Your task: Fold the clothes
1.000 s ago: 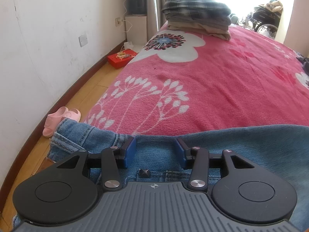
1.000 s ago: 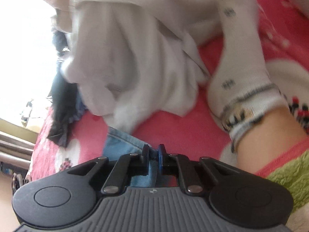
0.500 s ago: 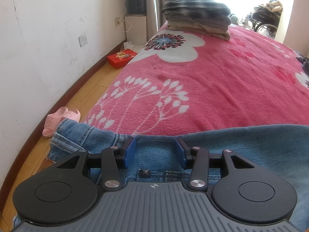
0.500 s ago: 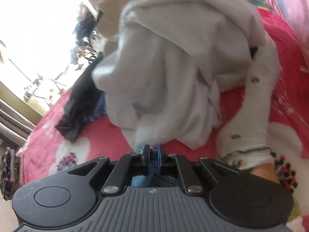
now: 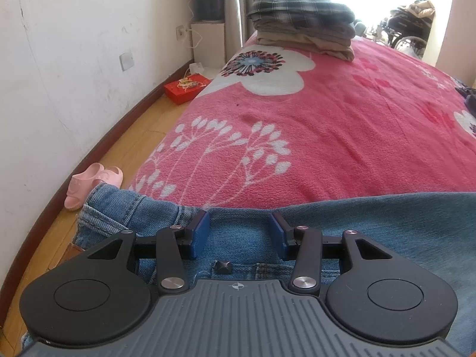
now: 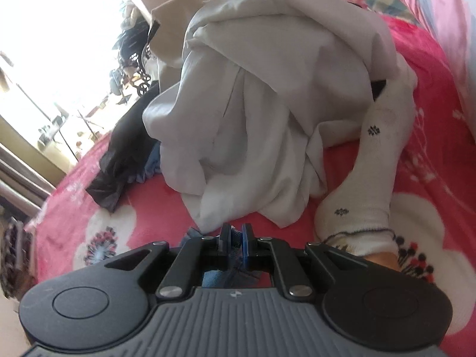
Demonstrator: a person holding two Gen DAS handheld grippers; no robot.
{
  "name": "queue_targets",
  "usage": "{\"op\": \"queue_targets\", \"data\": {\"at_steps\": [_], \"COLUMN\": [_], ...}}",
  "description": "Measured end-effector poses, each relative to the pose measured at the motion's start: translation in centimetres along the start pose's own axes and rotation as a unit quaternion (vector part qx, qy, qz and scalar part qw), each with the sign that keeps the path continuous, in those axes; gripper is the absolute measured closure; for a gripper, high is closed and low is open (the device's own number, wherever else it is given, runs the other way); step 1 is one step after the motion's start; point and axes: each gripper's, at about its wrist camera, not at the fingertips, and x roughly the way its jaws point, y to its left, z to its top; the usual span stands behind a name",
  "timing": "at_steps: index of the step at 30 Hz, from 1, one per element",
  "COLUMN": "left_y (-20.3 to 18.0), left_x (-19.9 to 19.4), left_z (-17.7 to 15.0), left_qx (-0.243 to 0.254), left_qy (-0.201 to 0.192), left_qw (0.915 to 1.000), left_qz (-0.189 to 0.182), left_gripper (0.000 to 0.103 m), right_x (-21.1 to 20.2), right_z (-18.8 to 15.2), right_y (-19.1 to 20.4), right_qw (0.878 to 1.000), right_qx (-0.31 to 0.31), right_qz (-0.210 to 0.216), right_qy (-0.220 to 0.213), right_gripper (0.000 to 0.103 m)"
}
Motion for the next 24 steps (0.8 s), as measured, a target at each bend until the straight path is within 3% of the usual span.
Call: {"op": "queue_targets", "data": {"at_steps": [5,11,15,18,20,24], "left_y": [0.1,0.2,0.1,0.0,0.0,-0.2], "left_x": [0.0,0.1,0.1,0.1,0.0,0.1], "left_z": [0.0,-0.1,-0.1,0.0,0.0,0.1], "left_qx": [-0.002,-0.003,-0.002,-0.002,-0.001,0.002], "left_qy": [-0.001,-0.003,-0.002,-0.002,-0.001,0.001], "left_qw": [1.0000,1.0000,1.0000,1.0000,1.0000,1.0000], "left_qz": [-0.002,-0.004,-0.003,-0.001,0.001,0.005], "left_gripper": [0.058,0.058,0.058,0.058,0.058,0.058], "right_x": [3.4,6.0,4.5,5.2,6.2,9.3], "right_z": [-1.1,-1.7,-0.7,0.0,0.2,0.8], "right_y": [0.6,-0.1,0.1,1.5,2.5,3.9], "right_qw": [0.998,0.990,0.994,0.995,0.995,0.994], "right_qx": [-0.051,-0.069,-0.058,-0.066,-0.069,-0.069], "right_qz": [-0.025,-0.105,-0.090,-0.061,-0.049,-0.046], "right_qy": [0.002,0.059,0.022,0.036,0.044,0.069], "right_gripper": [0.095,0.089,0.083,0.078,0.067,0.060]}}
